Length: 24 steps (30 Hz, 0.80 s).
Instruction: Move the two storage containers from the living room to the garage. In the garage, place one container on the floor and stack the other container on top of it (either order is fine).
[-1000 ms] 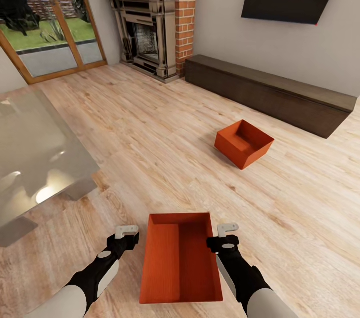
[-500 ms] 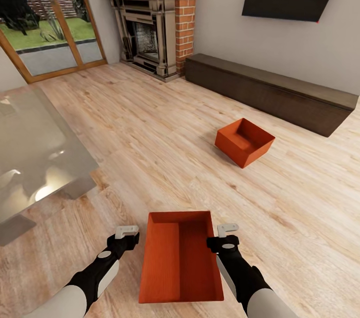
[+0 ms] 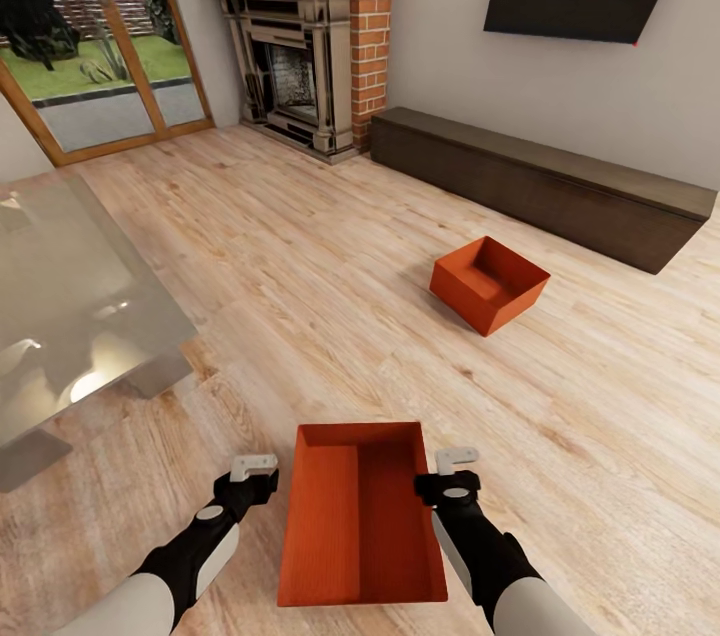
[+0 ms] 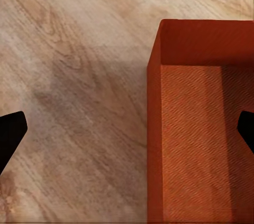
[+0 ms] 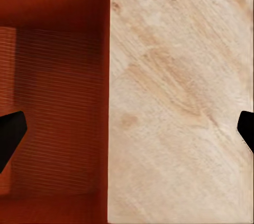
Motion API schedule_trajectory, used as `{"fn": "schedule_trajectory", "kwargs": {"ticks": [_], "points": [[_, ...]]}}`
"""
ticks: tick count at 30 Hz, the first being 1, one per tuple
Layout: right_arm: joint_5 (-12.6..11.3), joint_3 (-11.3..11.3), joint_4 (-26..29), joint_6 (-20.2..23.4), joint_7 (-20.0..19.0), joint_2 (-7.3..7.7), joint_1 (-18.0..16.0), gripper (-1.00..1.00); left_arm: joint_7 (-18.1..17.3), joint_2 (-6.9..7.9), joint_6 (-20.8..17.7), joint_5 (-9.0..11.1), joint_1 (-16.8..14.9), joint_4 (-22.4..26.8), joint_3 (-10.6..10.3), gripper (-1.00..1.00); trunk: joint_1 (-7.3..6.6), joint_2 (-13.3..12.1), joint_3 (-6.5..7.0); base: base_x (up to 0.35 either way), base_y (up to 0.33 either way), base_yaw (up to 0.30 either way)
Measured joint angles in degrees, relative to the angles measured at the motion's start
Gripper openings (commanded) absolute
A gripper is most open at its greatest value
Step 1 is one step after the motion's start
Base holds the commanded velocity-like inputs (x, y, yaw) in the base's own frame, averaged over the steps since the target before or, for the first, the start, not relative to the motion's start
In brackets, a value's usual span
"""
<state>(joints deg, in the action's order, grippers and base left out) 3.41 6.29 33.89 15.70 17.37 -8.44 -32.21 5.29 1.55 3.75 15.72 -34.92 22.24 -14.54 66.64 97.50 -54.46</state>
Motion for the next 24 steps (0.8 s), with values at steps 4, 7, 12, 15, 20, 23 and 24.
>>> {"fn": "schedule_trajectory", "kwargs": {"ticks": [4,7,12,15,20,23,24], "points": [[-0.1,0.1,0.0,-0.2,2.0,-0.13,0.0,1.0,0.2,-0.07,0.0,0.0,0.1,-0.2,-0.1,1.0,0.0,0.0,0.0,0.0,0.0,0.0],[-0.1,0.2,0.0,-0.3,2.5,-0.12,0.0,1.0,0.2,-0.1,0.1,0.0,0.1,-0.2,-0.1,1.0,0.0,0.0,0.0,0.0,0.0,0.0],[-0.1,0.2,0.0,-0.3,2.8,-0.11,0.0,1.0,0.2,-0.16,0.1,-0.1,0.1,-0.2,-0.1,1.0,0.0,0.0,0.0,0.0,0.0,0.0],[-0.1,0.2,0.0,-0.3,2.8,-0.11,0.0,1.0,0.2,-0.38,0.1,-0.1,0.2,-0.3,-0.1,1.0,0.0,0.0,0.0,0.0,0.0,0.0],[-0.1,0.2,0.0,-0.3,2.9,-0.11,0.0,1.0,0.2,-0.5,0.1,-0.1,0.2,-0.3,-0.1,1.0,0.0,0.0,0.0,0.0,0.0,0.0],[-0.1,0.2,0.0,-0.3,2.9,-0.09,0.0,1.0,0.2,-0.55,0.1,0.0,0.2,-0.3,-0.1,1.0,0.0,0.0,0.0,0.0,0.0,0.0],[-0.2,0.2,0.0,-0.3,2.9,-0.09,0.0,1.0,0.2,-0.57,0.1,0.0,0.2,-0.3,-0.1,1.0,0.0,0.0,0.0,0.0,0.0,0.0]]}}
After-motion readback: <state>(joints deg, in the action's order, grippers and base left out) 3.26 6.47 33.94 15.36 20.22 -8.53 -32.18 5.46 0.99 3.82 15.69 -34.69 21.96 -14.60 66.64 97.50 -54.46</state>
